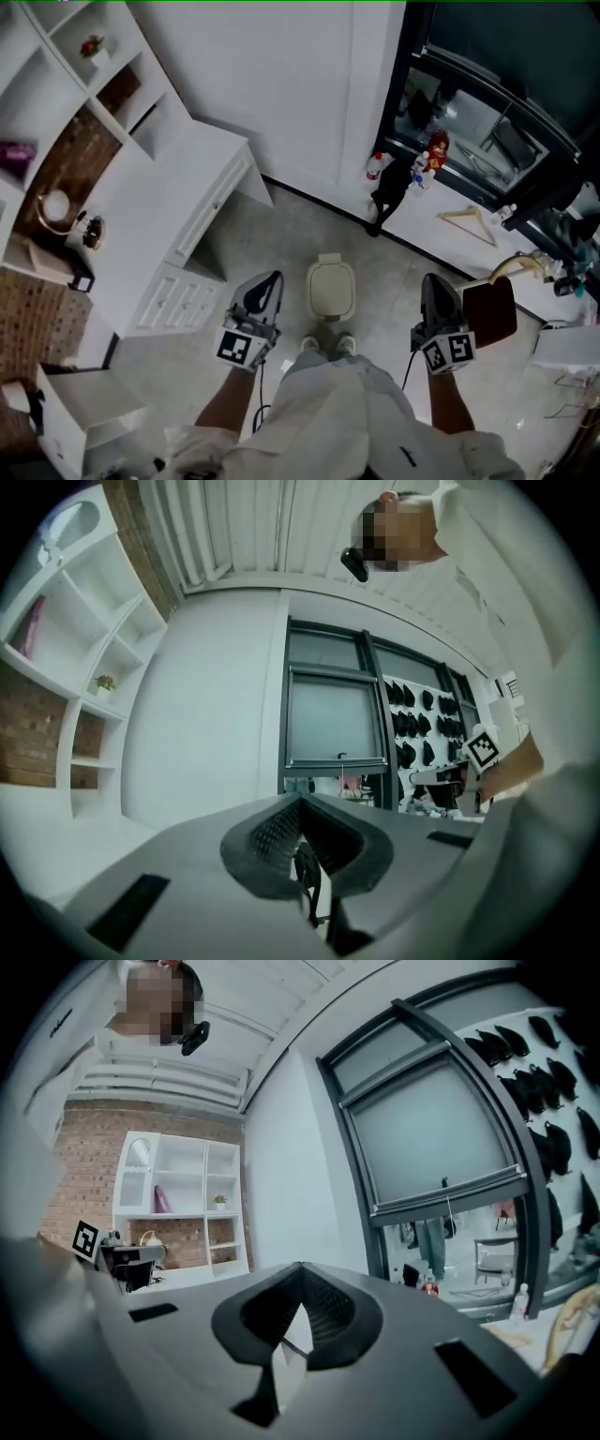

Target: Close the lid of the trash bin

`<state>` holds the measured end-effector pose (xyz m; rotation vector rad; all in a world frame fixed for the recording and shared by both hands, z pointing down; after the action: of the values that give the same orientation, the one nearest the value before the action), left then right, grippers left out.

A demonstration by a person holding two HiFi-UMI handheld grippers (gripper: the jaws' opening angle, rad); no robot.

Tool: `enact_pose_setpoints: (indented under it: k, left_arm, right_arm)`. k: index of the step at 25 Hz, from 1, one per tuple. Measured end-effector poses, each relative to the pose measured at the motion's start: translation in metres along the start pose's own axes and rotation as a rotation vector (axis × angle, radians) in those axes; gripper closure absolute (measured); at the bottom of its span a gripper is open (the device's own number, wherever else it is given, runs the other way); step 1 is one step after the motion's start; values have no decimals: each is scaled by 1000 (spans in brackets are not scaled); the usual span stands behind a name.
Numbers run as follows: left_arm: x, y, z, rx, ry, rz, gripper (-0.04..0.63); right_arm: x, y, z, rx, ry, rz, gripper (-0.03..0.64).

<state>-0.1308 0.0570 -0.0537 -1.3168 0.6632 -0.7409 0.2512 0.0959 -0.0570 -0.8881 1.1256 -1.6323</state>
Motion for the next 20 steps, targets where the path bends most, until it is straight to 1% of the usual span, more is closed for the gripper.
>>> enact_pose_setpoints:
  k: [5, 11, 14, 17, 20]
  left_arm:
    - [-12, 24, -4, 58, 48, 51, 569]
    - [-27, 23, -8, 51, 96, 88, 569]
    - [-29, 25, -7, 66, 102, 83, 569]
    - [-29, 27, -6, 87, 100, 98, 569]
    - [-28, 30, -5, 73, 97, 84, 569]
  right_arm:
    - [-26, 18, 4, -15, -20, 48, 598]
    - [-36, 19, 4, -11, -35, 75, 600]
    - [-36, 20, 3, -11, -36, 79, 598]
    - [-37, 21, 2, -18, -38, 81, 600]
    - [-37, 23, 2, -21, -38, 81, 600]
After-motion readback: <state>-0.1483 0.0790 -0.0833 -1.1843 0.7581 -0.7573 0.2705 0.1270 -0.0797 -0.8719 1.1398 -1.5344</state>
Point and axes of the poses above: the fingertips, and each gripper's own axes: x forward along the fingers, z to its right, y out of its top, the point moved 9 cm from there along -x, backward along the fingers, and after that the axes turned 11 degrees about x, right-handed, at the moved point
